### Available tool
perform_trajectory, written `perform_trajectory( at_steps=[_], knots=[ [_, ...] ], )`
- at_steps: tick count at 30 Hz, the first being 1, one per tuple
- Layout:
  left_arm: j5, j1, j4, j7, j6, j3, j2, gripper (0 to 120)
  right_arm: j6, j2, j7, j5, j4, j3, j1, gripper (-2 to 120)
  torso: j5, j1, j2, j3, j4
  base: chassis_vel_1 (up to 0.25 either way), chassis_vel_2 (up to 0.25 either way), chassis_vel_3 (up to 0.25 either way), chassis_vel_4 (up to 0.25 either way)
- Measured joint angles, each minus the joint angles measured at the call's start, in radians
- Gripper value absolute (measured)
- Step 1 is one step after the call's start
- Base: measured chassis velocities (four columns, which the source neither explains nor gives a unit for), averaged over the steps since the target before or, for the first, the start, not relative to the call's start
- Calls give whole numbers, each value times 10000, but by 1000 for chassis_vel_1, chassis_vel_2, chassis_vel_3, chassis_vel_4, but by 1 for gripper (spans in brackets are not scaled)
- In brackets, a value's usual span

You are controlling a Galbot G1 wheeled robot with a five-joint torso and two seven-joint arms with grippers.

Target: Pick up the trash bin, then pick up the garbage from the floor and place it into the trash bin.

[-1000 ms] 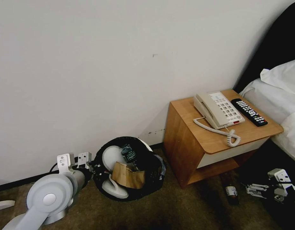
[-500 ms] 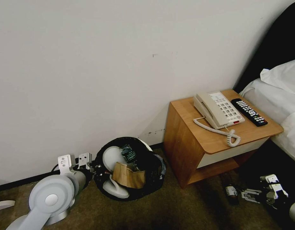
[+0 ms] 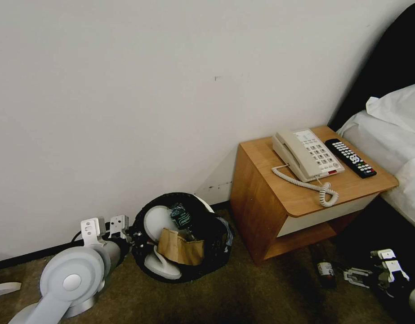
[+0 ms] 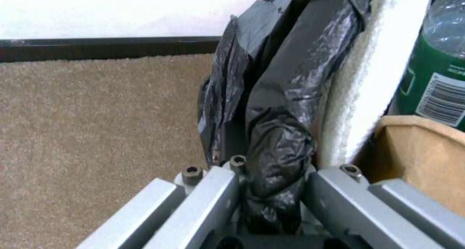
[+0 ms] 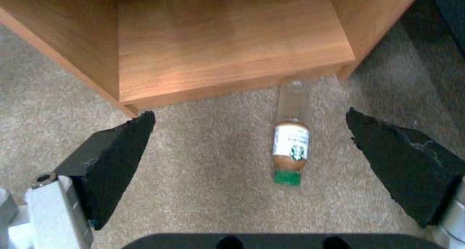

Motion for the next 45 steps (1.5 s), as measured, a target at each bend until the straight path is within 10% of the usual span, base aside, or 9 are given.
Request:
perform_trajectory(
  at_steps=[45],
  knots=[
    [145, -16, 255, 98, 0, 26, -143, 0, -895, -739, 3290, 2097, -1853, -2370, 2015, 100, 0, 0, 0, 0, 1, 0, 0, 0, 0]
  ],
)
